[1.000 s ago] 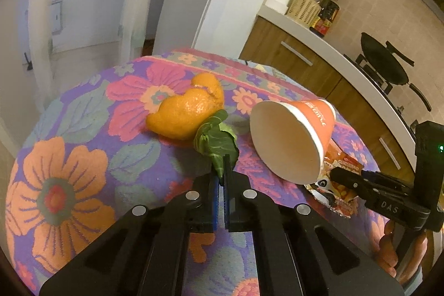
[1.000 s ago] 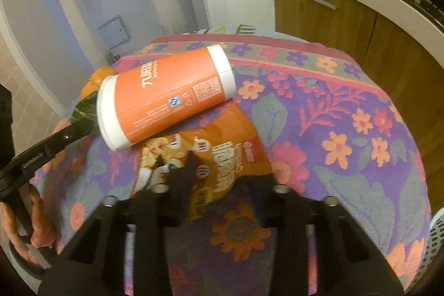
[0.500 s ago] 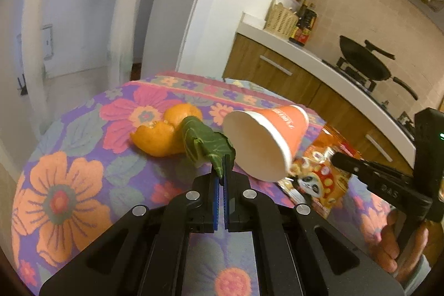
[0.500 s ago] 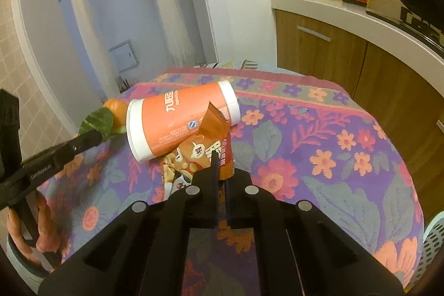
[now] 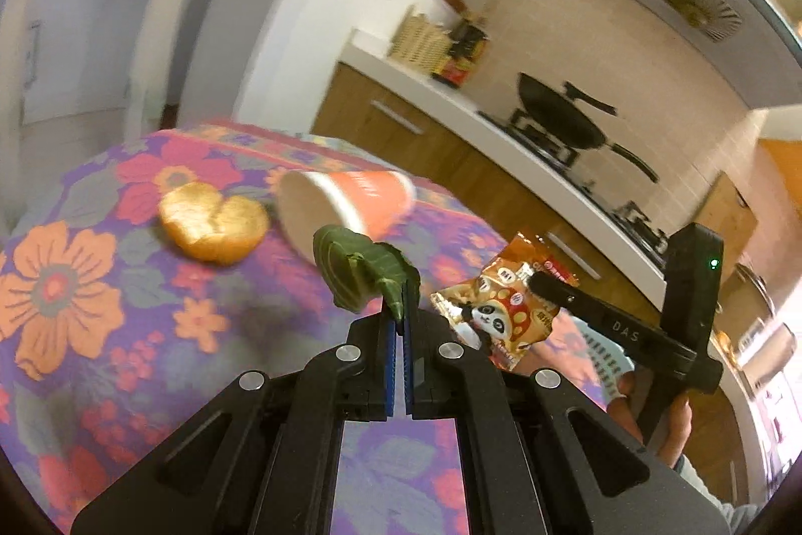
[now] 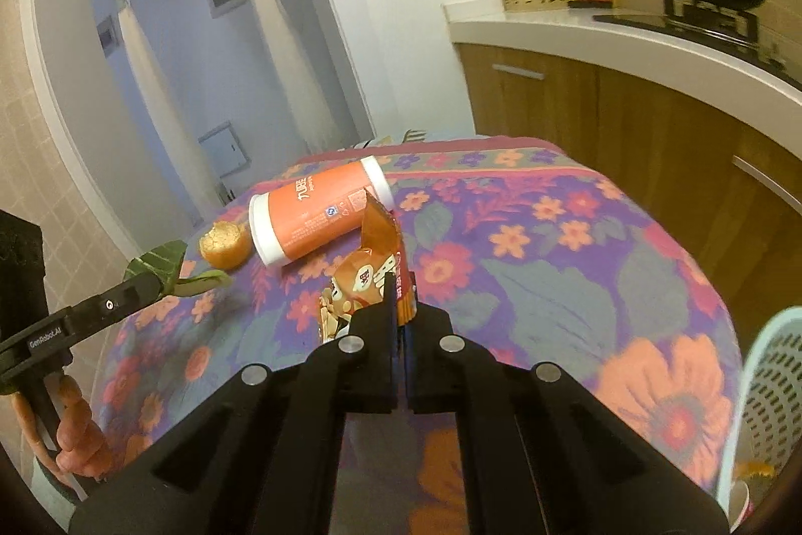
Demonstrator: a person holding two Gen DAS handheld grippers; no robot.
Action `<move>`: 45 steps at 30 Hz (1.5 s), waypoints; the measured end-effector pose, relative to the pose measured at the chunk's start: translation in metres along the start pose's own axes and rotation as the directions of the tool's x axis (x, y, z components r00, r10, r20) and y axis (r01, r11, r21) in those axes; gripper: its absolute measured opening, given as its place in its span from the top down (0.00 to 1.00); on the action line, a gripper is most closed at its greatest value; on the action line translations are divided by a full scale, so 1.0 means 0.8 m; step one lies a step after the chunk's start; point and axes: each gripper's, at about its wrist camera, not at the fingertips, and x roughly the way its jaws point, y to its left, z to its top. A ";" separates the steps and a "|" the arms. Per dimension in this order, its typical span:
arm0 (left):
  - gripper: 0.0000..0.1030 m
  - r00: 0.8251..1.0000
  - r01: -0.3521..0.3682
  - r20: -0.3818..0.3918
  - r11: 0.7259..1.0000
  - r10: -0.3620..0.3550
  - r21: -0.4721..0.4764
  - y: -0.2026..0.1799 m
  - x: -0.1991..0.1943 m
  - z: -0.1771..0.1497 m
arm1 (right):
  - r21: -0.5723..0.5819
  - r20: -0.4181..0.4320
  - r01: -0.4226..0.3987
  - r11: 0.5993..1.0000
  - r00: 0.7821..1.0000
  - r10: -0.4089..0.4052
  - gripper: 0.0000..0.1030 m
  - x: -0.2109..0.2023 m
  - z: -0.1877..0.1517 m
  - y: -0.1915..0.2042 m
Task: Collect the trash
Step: 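Carry the leafy vegetable and snack bag over the wastebasket and open both tools, then move both open tools back over the table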
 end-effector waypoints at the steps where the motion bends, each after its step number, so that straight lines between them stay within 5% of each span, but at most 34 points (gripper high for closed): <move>1: 1.00 1.000 0.014 -0.003 1.000 -0.014 0.021 -0.013 -0.001 0.000 | 0.006 0.009 -0.003 1.000 1.000 0.003 1.00 -0.015 -0.005 -0.007; 10: 1.00 0.991 0.135 -0.042 0.974 -0.129 0.184 -0.125 0.012 0.007 | 0.065 0.133 0.116 0.991 0.983 -0.124 1.00 -0.132 -0.022 -0.079; 20: 1.00 0.944 0.306 -0.234 0.885 -0.233 0.352 -0.289 0.102 -0.012 | 0.211 0.202 0.317 0.925 0.912 -0.358 1.00 -0.240 -0.049 -0.187; 24: 1.00 0.917 0.370 -0.309 0.829 -0.253 0.419 -0.357 0.144 -0.027 | 0.296 0.164 0.403 0.866 0.872 -0.462 1.00 -0.265 -0.070 -0.234; 29: 1.00 0.874 0.433 -0.416 0.793 -0.252 0.430 -0.412 0.203 -0.061 | 0.399 0.093 0.440 0.805 0.854 -0.513 1.00 -0.276 -0.094 -0.290; 38: 1.00 0.830 0.452 -0.522 0.782 -0.194 0.429 -0.454 0.282 -0.102 | 0.410 -0.016 0.507 0.758 0.835 -0.550 1.00 -0.263 -0.108 -0.327; 40: 0.92 0.824 0.455 -0.536 0.778 -0.182 0.434 -0.458 0.292 -0.108 | 0.407 -0.041 0.520 0.751 0.832 -0.553 1.00 -0.258 -0.111 -0.331; 42: 0.59 0.844 0.434 -0.511 0.766 -0.162 0.474 -0.461 0.287 -0.113 | 0.403 -0.067 0.539 0.740 0.824 -0.563 0.99 -0.252 -0.113 -0.335; 43: 0.55 0.862 0.418 -0.484 0.754 -0.152 0.507 -0.462 0.282 -0.117 | 0.406 -0.073 0.538 0.739 0.825 -0.560 0.99 -0.253 -0.115 -0.338; 45: 0.54 0.863 0.418 -0.483 0.750 -0.149 0.514 -0.464 0.280 -0.119 | 0.418 -0.093 0.536 0.733 0.828 -0.553 0.96 -0.249 -0.115 -0.346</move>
